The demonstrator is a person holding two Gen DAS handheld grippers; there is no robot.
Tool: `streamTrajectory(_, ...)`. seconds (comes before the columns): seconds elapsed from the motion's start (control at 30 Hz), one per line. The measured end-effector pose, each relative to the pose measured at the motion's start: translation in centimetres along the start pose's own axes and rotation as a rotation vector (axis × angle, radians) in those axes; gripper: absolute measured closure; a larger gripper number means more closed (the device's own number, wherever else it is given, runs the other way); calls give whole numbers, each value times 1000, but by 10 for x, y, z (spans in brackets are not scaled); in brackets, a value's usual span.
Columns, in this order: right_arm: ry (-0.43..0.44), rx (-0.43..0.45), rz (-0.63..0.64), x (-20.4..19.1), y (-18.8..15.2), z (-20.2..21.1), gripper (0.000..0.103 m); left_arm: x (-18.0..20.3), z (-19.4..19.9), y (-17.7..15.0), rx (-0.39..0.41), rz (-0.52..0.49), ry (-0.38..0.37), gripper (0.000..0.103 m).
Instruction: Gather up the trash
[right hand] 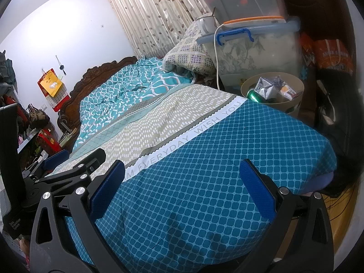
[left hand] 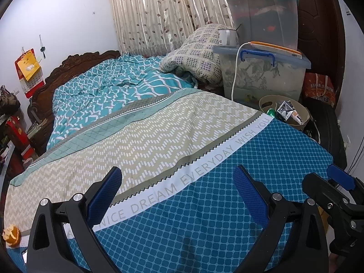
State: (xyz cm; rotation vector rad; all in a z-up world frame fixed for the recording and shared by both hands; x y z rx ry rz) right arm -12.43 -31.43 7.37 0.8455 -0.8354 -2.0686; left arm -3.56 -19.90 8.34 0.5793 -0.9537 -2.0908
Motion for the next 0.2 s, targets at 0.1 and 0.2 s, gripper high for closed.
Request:
streamTrajectory(0.1,1,-4,-7,2,-4,0,3,-2,0,0,-2,6,-6,9)
streamTrajectory(0.2,1,-8,-13,5,-3,-1,3,-3,-1,0,-7,9,-8,9)
Point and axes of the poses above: each gripper's, at about its wrist camera, not at the fingertips, and z roughly against the way its jaws point, x to its right, y to its top, the point moved 2 cm from there along -z, roughly the way its jaws point, and after that the axes turned 10 degrees about -y, right-handed, at the moved point
